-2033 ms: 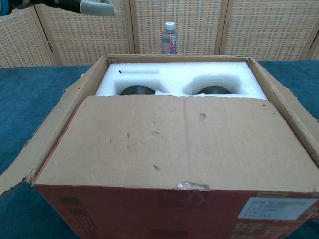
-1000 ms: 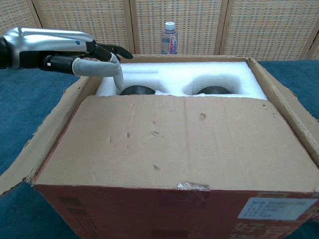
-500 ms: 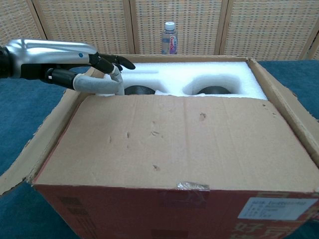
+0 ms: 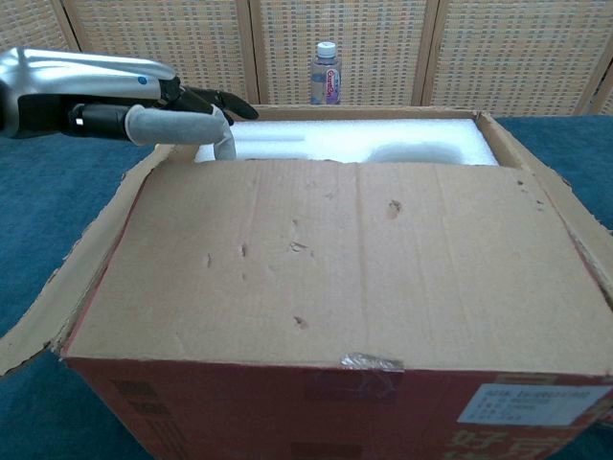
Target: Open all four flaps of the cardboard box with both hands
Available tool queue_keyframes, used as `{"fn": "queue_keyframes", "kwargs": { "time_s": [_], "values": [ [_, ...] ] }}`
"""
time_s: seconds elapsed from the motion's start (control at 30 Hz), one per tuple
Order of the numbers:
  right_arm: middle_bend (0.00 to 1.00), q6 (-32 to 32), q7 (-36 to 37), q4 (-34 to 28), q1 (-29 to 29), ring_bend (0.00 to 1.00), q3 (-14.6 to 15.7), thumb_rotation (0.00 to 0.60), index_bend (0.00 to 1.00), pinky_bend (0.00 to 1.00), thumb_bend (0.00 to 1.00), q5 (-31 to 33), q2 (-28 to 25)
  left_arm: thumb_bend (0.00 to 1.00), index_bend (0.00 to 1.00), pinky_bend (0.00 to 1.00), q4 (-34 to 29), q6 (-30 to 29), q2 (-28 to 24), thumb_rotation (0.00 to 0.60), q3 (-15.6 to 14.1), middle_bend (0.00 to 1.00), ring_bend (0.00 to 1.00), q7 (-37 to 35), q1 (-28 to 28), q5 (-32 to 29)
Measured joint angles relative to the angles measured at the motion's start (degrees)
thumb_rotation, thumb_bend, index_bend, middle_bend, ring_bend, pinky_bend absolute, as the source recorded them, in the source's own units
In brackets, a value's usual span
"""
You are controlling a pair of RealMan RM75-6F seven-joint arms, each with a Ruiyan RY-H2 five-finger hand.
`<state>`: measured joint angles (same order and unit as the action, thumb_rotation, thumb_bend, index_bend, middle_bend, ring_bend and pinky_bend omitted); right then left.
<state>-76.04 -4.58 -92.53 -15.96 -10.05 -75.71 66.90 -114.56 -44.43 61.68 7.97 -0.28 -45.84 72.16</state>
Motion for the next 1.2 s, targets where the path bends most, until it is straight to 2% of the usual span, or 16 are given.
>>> {"fn": "queue_keyframes", "kwargs": {
  "time_s": [0.33,0.57,0.73,0.93,1.07,1.2],
  "values": [
    [0.08,0.5,-0.5,0.3,-0.5,0.0,-0.1,0.6,0.12,0.01,0.72,0.2,0.5,0.18,0.4,0.0,-2.9,0.5,-4.9,0.098,1.5,0.0,0.0,-14.5,1.3,5.9],
    [0.08,0.8,-1.3,-0.4,-0.7,0.0,-0.2,0.6,0.12,0.01,0.72,0.3,0.3,0.18,0.4,0.0,-4.3,0.8,-8.4,0.098,2.0,0.01,0.0,-30.4,1.7,12.9],
    [0.08,1.0,-1.9,-0.7,-0.9,0.0,-0.2,0.6,0.12,0.01,0.72,0.4,0.4,0.19,0.4,0.0,-4.7,0.5,-11.0,0.099,1.1,0.01,0.0,-44.7,1.3,19.8],
    [0.08,1.0,-2.5,-1.1,-1.1,0.0,-0.2,0.6,0.12,0.01,0.72,0.5,0.5,0.2,0.4,0.0,-3.7,-2.2,-13.4,0.096,-1.8,0.01,0.0,-62.8,-0.1,30.3],
    [0.08,1.0,-3.0,-1.6,-1.1,0.0,-0.3,0.6,0.12,0.01,0.72,0.6,0.3,0.2,0.4,0.0,-1.6,-6.3,-14.6,0.097,-5.4,0.01,0.0,-75.2,-1.8,38.8],
    [0.08,1.0,-3.5,-1.9,-1.2,0.0,-0.4,0.6,0.12,0.01,0.72,0.8,0.4,0.2,0.4,0.0,2.0,-14.1,-15.9,0.096,-10.8,0.01,0.0,-87.1,-3.8,49.1]
  ]
}}
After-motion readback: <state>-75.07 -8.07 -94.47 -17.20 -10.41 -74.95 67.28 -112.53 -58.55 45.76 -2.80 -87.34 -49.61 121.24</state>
